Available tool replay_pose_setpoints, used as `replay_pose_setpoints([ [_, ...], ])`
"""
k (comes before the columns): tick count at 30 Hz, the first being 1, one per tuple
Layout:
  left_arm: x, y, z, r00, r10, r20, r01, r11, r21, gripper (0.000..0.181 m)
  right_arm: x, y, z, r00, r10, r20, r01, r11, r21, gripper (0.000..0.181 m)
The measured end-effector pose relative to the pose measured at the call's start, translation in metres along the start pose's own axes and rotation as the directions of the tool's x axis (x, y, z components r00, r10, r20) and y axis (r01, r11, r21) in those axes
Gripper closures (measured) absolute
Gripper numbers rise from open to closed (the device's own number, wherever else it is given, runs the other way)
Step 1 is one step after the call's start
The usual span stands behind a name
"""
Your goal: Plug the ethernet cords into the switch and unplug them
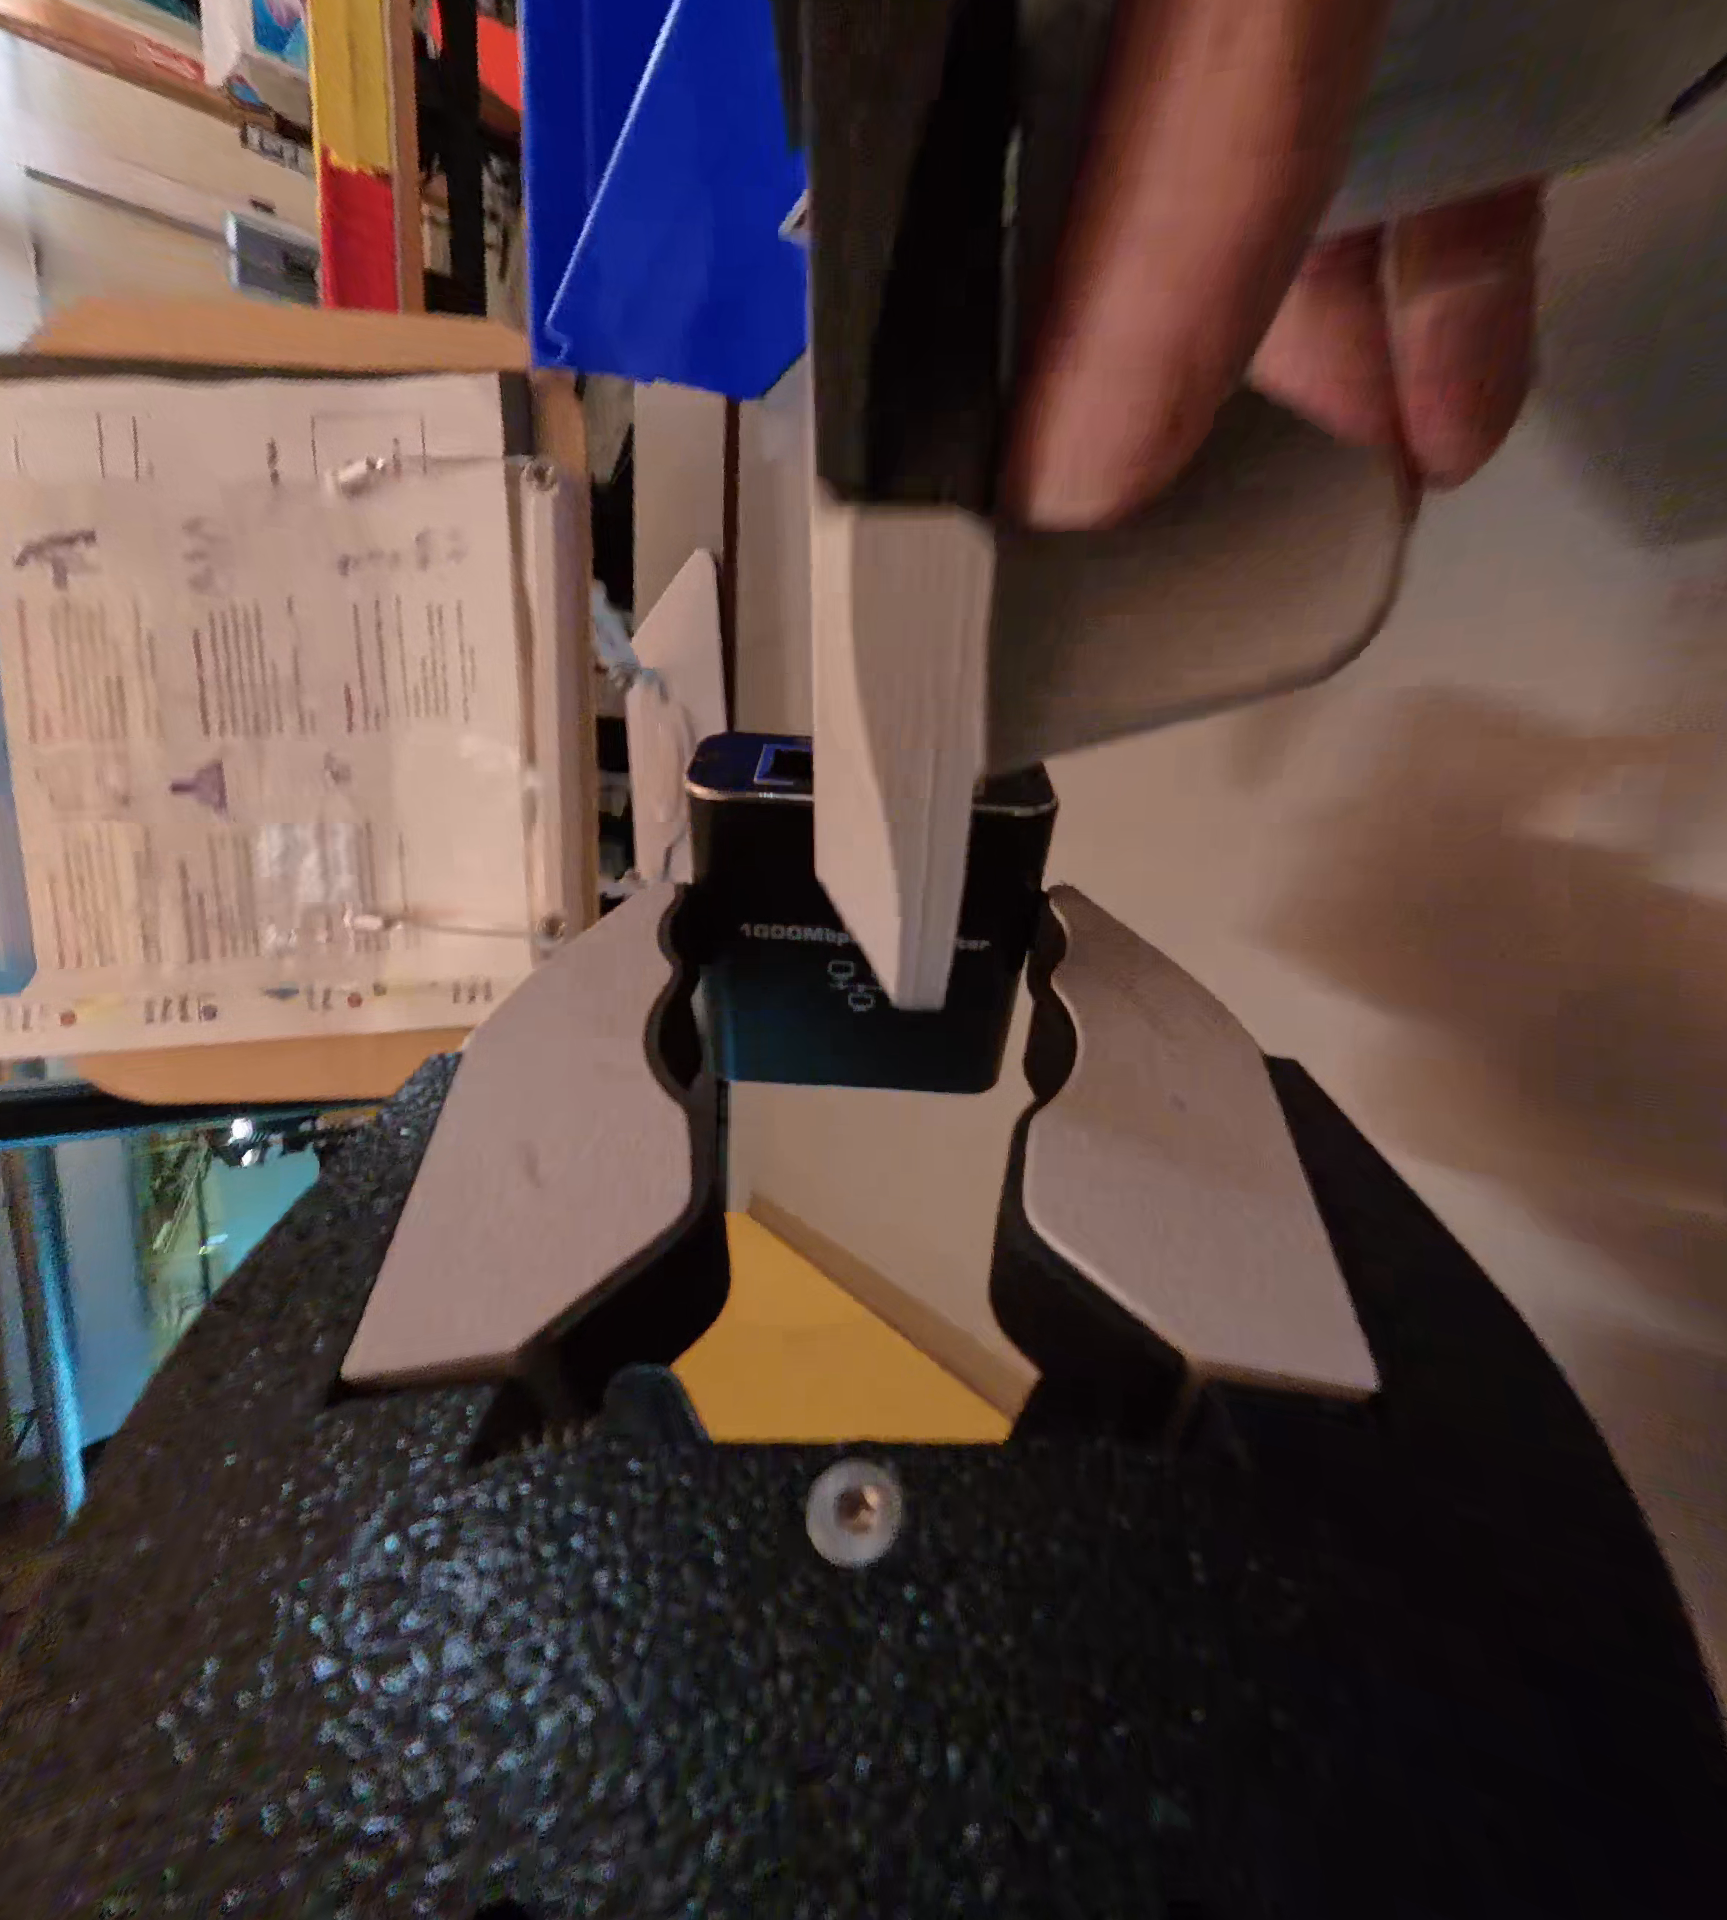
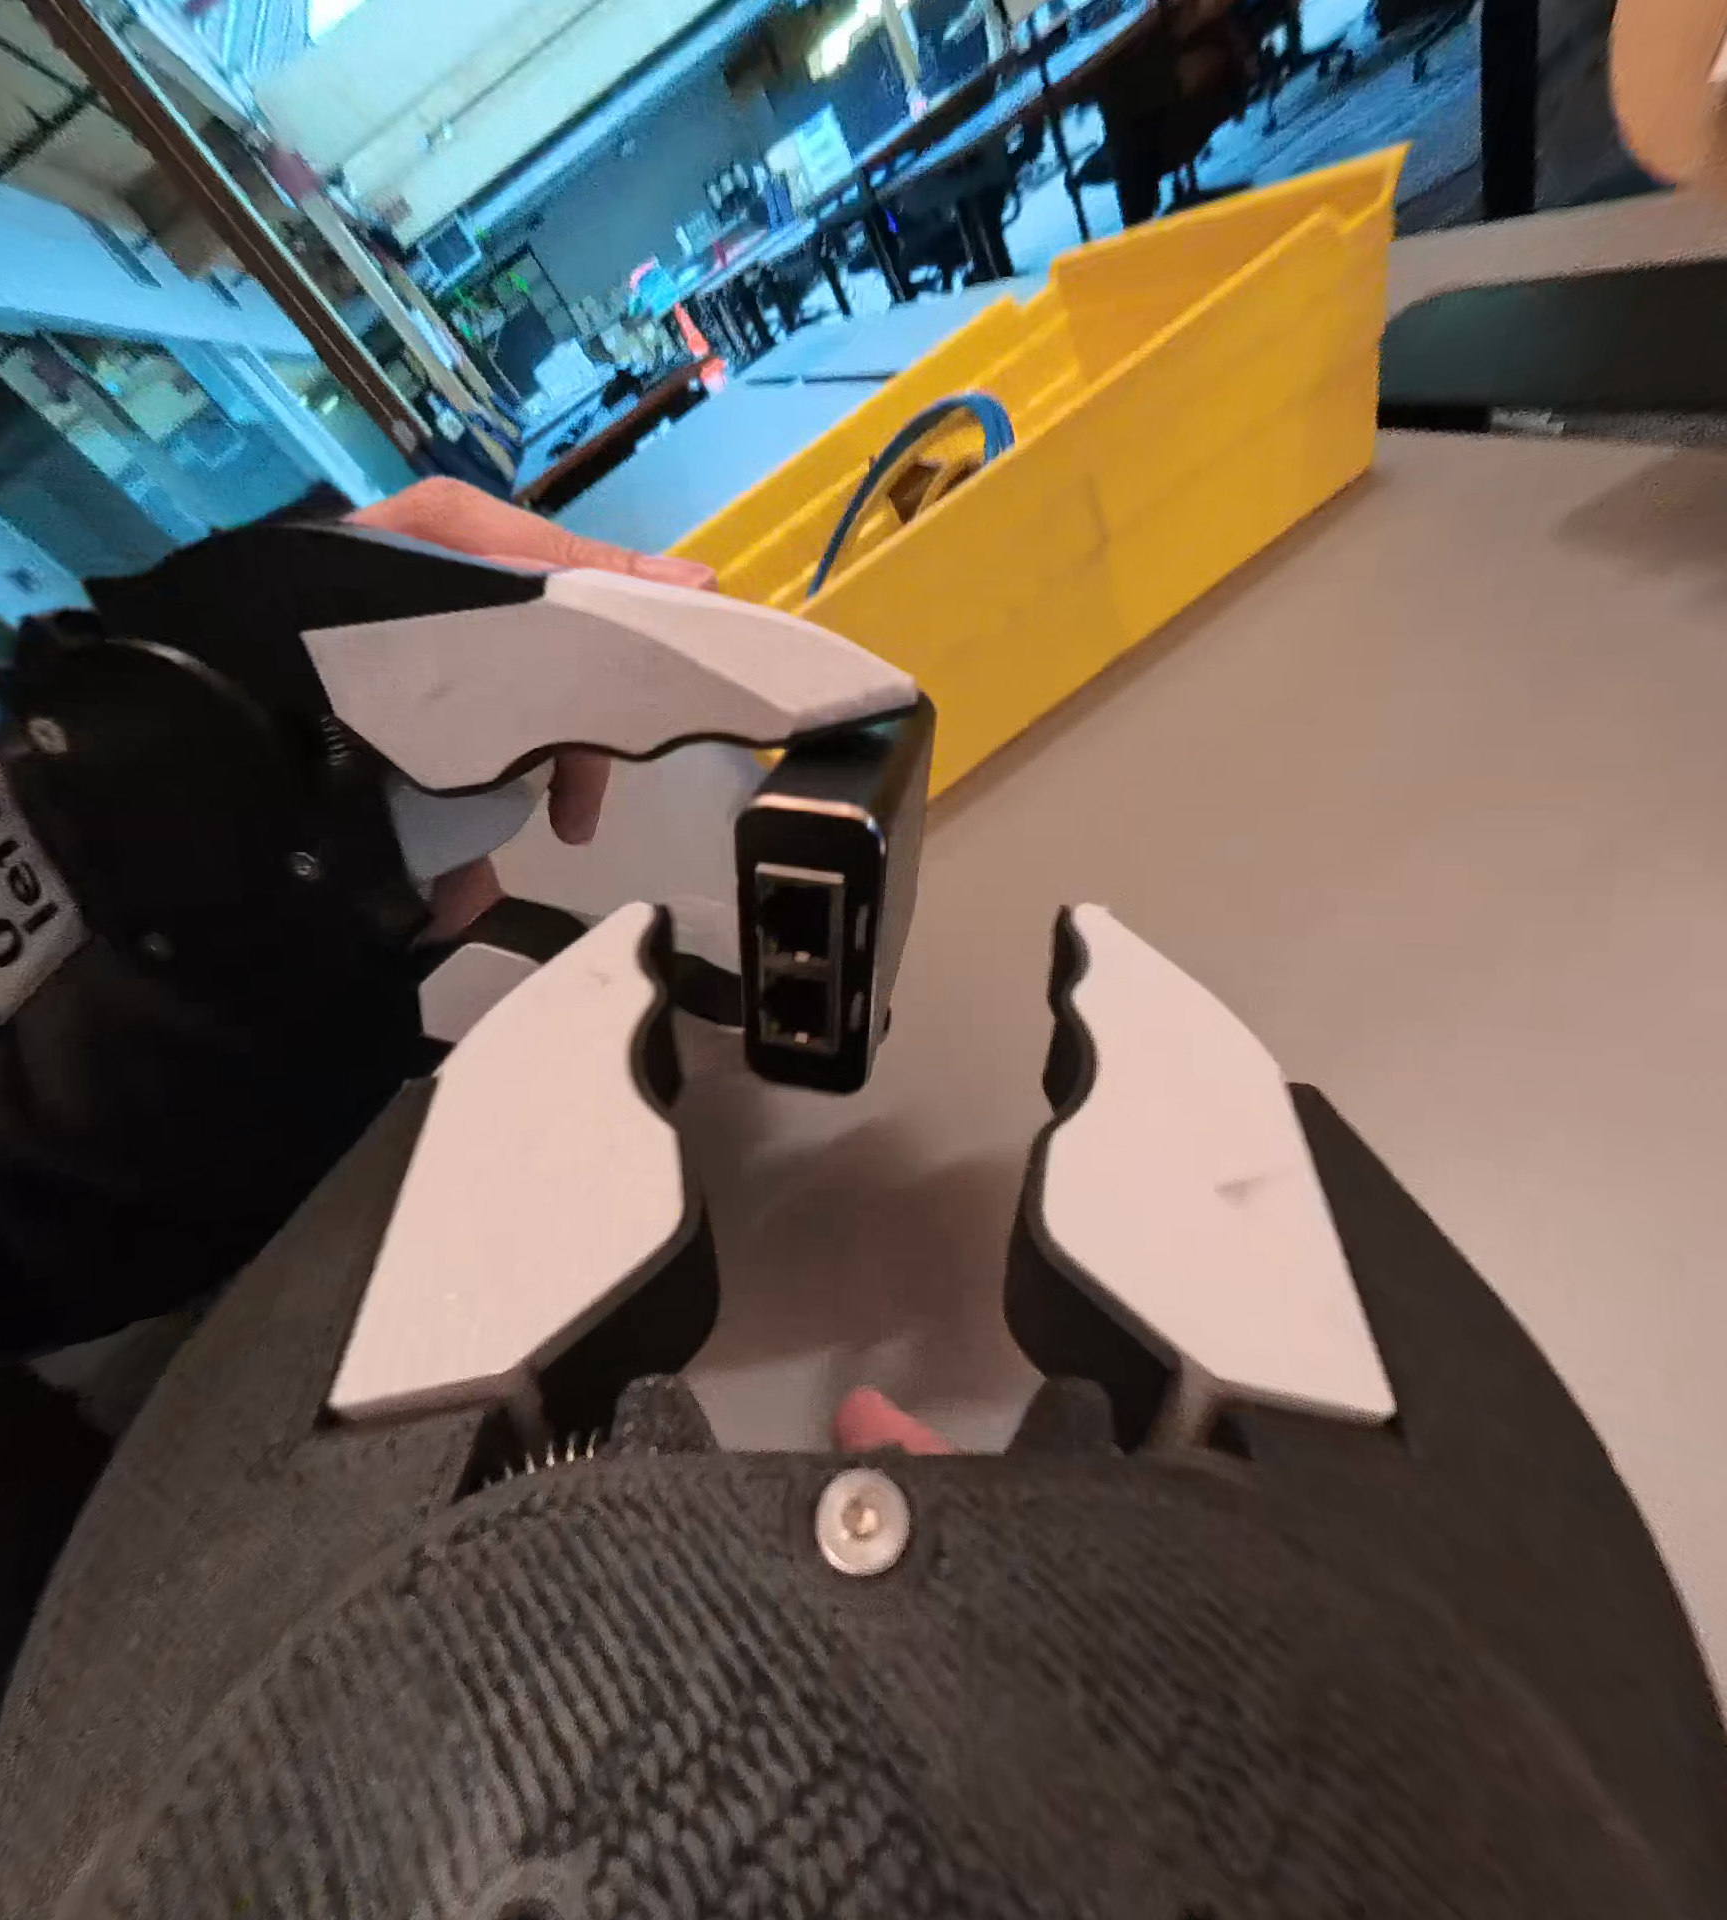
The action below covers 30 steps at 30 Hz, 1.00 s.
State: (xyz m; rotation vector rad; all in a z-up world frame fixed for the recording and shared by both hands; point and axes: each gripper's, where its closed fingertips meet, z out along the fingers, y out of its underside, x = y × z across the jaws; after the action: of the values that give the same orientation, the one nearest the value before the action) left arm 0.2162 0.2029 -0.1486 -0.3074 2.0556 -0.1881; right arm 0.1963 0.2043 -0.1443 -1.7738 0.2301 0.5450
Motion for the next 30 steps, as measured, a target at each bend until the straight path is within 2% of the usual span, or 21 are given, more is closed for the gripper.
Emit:
replay_pose_setpoints([
  [1, 0.005, -0.005, 0.001, 1.0, -0.003, -0.001, 0.003, 1.0, 0.014, 0.121, 0.001, 0.006, -0.001, 1.0, -0.02, 0.01, 0.02, 1.0, -0.012, 0.136],
  [2, 0.007, -0.008, 0.003, 1.0, -0.001, 0.015, 0.001, 1.0, 0.019, 0.121, -0.004, 0.008, -0.003, 0.998, -0.041, 0.05, 0.041, 0.999, -0.001, 0.156],
  [5, 0.014, -0.012, 0.003, 1.0, 0.014, 0.022, -0.016, 0.998, 0.063, 0.121, -0.003, 0.016, -0.005, 0.995, 0.012, 0.094, -0.006, 0.998, -0.064, 0.157],
  [6, 0.013, -0.012, 0.001, 0.999, -0.023, 0.023, 0.021, 0.996, 0.085, 0.119, -0.003, 0.013, -0.007, 0.992, 0.025, 0.122, -0.018, 0.998, -0.052, 0.157],
  [8, 0.01, -0.008, -0.008, 0.965, -0.258, -0.04, 0.261, 0.955, 0.138, 0.114, -0.004, 0.002, -0.014, 0.976, 0.092, 0.199, -0.097, 0.995, 0.016, 0.156],
  [9, 0.007, -0.007, -0.014, 0.894, -0.435, -0.106, 0.447, 0.88, 0.163, 0.111, -0.005, -0.003, -0.019, 0.964, 0.117, 0.238, -0.131, 0.99, 0.044, 0.156],
  [10, 0.004, -0.008, -0.02, 0.763, -0.615, -0.197, 0.645, 0.742, 0.183, 0.109, -0.005, -0.007, -0.022, 0.956, 0.124, 0.266, -0.148, 0.986, 0.072, 0.156],
  [11, 0.001, -0.011, -0.027, 0.574, -0.753, -0.322, 0.818, 0.545, 0.184, 0.106, -0.006, -0.009, -0.025, 0.946, 0.128, 0.297, -0.16, 0.983, 0.085, 0.156],
  [12, -0.002, -0.015, -0.034, 0.347, -0.823, -0.45, 0.938, 0.311, 0.154, 0.111, -0.01, -0.011, -0.028, 0.934, 0.117, 0.337, -0.158, 0.983, 0.097, 0.156],
  [13, -0.006, -0.016, -0.039, 0.113, -0.822, -0.558, 0.993, 0.072, 0.095, 0.117, -0.016, -0.014, -0.03, 0.925, 0.082, 0.371, -0.137, 0.983, 0.125, 0.157],
  [14, -0.009, -0.016, -0.043, -0.086, -0.763, -0.641, 0.991, -0.129, 0.021, 0.125, -0.023, -0.016, -0.031, 0.918, 0.043, 0.394, -0.108, 0.984, 0.144, 0.157],
  [15, -0.009, -0.017, -0.047, -0.219, -0.676, -0.704, 0.964, -0.262, -0.049, 0.133, -0.03, -0.016, -0.032, 0.91, 0.003, 0.414, -0.071, 0.986, 0.149, 0.157],
  [16, -0.007, -0.018, -0.049, -0.294, -0.6, -0.744, 0.937, -0.336, -0.098, 0.14, -0.036, -0.014, -0.031, 0.905, -0.042, 0.423, -0.022, 0.989, 0.147, 0.157],
  [17, -0.002, -0.019, -0.05, -0.328, -0.558, -0.763, 0.921, -0.369, -0.127, 0.148, -0.039, -0.012, -0.029, 0.908, -0.092, 0.409, 0.033, 0.988, 0.148, 0.157],
  [19, 0.006, -0.02, -0.052, -0.345, -0.534, -0.772, 0.911, -0.387, -0.141, 0.15, -0.037, -0.008, -0.023, 0.925, -0.151, 0.349, 0.107, 0.984, 0.142, 0.157],
  [26, 0.024, -0.021, -0.048, -0.319, -0.561, -0.764, 0.939, -0.298, -0.173, 0.146, -0.043, 0.002, -0.016, 0.916, -0.19, 0.352, 0.158, 0.98, 0.119, 0.157],
  [30, 0.023, -0.021, -0.047, -0.252, -0.579, -0.775, 0.955, -0.278, -0.103, 0.15, -0.04, 0.003, -0.014, 0.918, -0.185, 0.35, 0.146, 0.98, 0.135, 0.157],
])
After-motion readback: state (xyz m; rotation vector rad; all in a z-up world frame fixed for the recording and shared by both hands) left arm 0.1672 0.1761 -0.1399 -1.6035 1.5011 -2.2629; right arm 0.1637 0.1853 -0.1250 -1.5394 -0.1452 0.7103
